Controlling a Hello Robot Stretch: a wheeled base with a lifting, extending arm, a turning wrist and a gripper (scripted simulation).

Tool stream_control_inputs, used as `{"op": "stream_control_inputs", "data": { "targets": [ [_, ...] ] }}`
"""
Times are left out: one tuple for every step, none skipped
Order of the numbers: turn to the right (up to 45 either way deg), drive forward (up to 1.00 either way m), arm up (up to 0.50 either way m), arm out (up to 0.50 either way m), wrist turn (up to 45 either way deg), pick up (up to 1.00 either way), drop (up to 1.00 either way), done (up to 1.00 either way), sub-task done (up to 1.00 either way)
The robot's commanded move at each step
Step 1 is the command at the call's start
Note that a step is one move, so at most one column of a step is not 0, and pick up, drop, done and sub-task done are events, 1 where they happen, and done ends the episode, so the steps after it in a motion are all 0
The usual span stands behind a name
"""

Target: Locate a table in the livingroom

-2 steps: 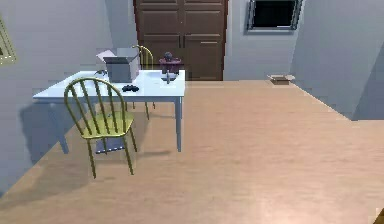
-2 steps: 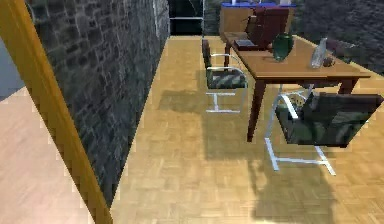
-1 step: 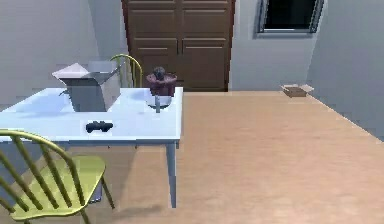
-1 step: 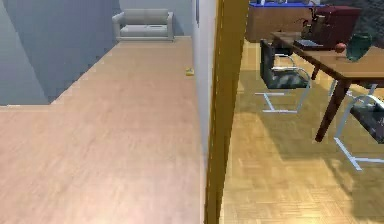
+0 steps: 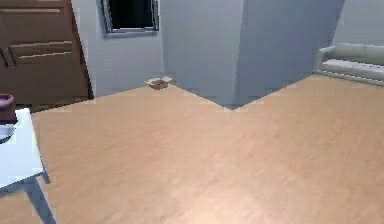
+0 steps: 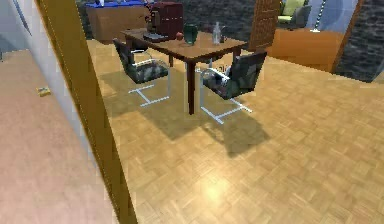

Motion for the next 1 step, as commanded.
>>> {"op": "stream_control_inputs", "data": {
  "targets": [
    [0.0, 0.75, 0.0, 0.0, 0.0, 0.0, 0.0, 0.0, 0.0]
  ]
}}
